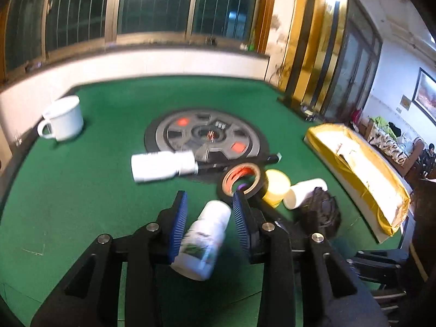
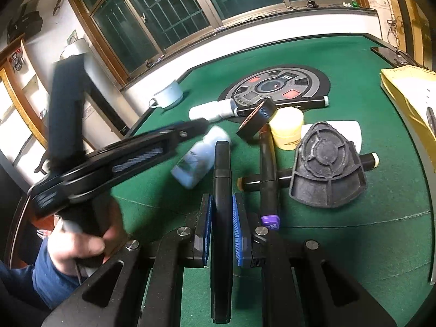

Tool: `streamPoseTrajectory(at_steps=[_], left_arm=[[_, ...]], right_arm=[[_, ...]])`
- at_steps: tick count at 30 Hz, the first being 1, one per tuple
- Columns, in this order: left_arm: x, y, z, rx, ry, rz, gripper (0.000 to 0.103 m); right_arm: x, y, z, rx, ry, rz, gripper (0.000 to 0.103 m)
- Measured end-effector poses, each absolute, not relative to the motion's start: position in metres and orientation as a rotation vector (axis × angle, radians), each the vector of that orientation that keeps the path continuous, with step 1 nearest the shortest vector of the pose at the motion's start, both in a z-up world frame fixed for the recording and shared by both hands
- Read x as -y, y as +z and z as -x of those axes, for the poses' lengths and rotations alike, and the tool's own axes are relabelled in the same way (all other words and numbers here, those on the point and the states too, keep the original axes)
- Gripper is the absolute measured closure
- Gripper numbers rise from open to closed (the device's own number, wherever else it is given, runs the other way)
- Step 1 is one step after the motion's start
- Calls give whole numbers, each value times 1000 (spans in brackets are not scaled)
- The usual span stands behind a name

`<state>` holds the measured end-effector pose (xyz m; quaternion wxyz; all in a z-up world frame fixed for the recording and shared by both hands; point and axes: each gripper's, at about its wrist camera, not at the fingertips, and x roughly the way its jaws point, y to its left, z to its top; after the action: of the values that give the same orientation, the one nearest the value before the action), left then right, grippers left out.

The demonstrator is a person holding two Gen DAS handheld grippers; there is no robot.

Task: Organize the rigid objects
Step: 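Lift and carry the bottle and marker toward the tray with both grippers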

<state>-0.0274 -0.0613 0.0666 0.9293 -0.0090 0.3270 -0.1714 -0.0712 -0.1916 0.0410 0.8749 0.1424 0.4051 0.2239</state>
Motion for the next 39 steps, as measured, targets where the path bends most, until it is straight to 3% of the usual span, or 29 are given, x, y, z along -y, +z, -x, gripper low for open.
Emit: streamPoseTrajectory(at_steps=[7,17,21,27,30,31,39], left_arm=[[64,69,33,-669,-352,-21,71],[51,49,21,-852,-374,-124,70],[60,36,12,-912,-403,-185,63],[77,23,-7,-983,-438,-255,61],[75,21,-6,-957,-457,-221,62],[74,22,-5,-951,-448,-215,69],[59,52,24,-788,-462,-63,69]], right_arm=[[194,48,78,-824,428,-269,90],[200,48,83,-826,422,-284,90],[200,47,81,-826,432,-285,90],[201,45,81,-829,437,-292,90],[201,46,80,-827,437,-289,90],[201,46,80,-827,436,-289,90],[204,47,82,-813,434,-295,90]])
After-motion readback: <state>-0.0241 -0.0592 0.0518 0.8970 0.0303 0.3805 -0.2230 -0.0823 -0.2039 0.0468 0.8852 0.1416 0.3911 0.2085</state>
